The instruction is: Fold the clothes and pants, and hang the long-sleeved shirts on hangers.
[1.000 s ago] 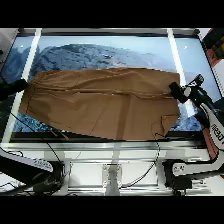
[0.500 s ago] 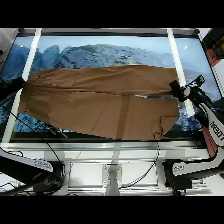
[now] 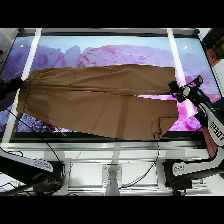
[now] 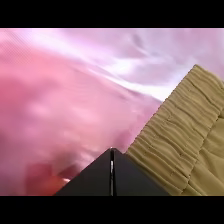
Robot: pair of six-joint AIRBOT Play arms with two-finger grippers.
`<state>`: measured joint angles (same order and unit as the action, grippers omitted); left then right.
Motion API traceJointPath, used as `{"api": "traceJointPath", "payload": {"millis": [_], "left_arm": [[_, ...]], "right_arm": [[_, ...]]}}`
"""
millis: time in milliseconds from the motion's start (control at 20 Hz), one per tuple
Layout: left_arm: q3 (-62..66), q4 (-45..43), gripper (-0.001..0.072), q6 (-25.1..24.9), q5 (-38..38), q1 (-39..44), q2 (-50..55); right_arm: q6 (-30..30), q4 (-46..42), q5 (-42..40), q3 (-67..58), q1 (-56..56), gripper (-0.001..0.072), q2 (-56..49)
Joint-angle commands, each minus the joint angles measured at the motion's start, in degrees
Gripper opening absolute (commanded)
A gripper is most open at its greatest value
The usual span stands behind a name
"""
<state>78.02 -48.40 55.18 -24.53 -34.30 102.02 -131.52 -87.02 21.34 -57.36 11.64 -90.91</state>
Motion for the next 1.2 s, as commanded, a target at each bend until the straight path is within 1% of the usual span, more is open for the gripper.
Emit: {"api": "traceJointPath", "payload": {"millis": [0,50,100,150,200,250,300,350,450,550,600,650,700,750,800,850,900,950,1050,1150], "left_arm": [[0.07,-0.39,0.0028,0.15,-1.22,0.04,-0.04],[0.07,-0.39,0.0028,0.15,-1.92,0.04,-0.07],[0.07,-0.39,0.0046,0.15,-2.80,0.04,-0.11],[0.07,-0.42,0.0137,0.13,-3.69,0.04,-0.22],[0.07,-0.42,0.0290,0.13,-3.91,0.04,-0.37],[0.07,-0.42,0.0484,0.15,-4.26,0.04,-0.79],[0.07,-0.42,0.0605,0.15,-4.94,0.02,-1.33],[0.07,-0.42,0.0625,0.13,-5.90,0.02,-2.19],[0.07,-0.72,0.0625,0.11,-7.28,-0.28,-4.55],[0.07,-2.80,0.0625,0.11,-9.31,-0.90,-8.13],[0.07,-5.18,0.0620,0.13,-10.84,-1.44,-10.51],[0.07,-7.56,0.0595,0.13,-12.66,-1.99,-12.96],[0.07,-10.12,0.0554,0.13,-14.82,-2.56,-15.50],[0.07,-13.14,0.0508,0.13,-17.51,-3.50,-18.27],[0.07,-15.37,0.0435,0.15,-20.26,-4.61,-20.98],[0.07,-16.39,0.0351,0.13,-23.19,-5.77,-23.37],[0.07,-16.57,0.0207,0.13,-26.34,-7.02,-25.57],[0.04,-16.50,0.0033,0.13,-29.57,-8.39,-27.74],[-0.76,-16.50,0.0027,2.75,-32.30,-10.71,-31.47],[-3.37,-17.16,0.0027,3.45,-31.93,-12.17,-34.25]], "right_arm": [[0.02,0.98,0.28,-0.02,-0.02,0.0009,0.07],[0.04,1.57,0.31,-0.02,0.00,0.0009,0.09],[0.07,1.99,0.48,-0.02,-0.02,0.0012,0.22],[0.31,2.47,0.79,-0.02,-0.02,0.0077,0.48],[0.79,2.58,0.90,-0.02,0.00,0.0260,0.92],[1.46,2.60,1.33,-0.04,0.00,0.0421,1.62],[2.97,2.60,2.29,-0.09,0.00,0.0432,2.54],[4.98,2.45,4.72,-0.59,0.09,0.0432,3.76],[8.22,0.87,11.76,-2.36,0.63,0.0432,6.75],[8.26,-1.70,19.87,-4.37,2.10,0.0431,10.86],[9.22,-1.99,23.15,-5.11,3.08,0.0426,13.31],[12.26,-1.90,26.51,-5.90,4.20,0.0367,16.09],[16.87,-1.92,30.38,-6.62,5.07,0.0263,18.80],[22.56,-1.92,34.82,-7.17,5.81,0.0203,21.81],[27.82,-1.99,38.93,-7.28,6.29,0.0184,24.70],[31.95,-2.03,43.65,-7.26,6.58,0.0148,27.61],[34.34,-2.40,47.58,-7.02,6.56,0.0006,30.05],[35.50,-2.38,51.10,-6.49,6.56,0.0009,32.28],[36.13,-2.34,57.07,-3.61,6.51,0.0009,37.22],[36.26,-1.51,60.96,1.53,6.51,0.0009,43.06]]}}
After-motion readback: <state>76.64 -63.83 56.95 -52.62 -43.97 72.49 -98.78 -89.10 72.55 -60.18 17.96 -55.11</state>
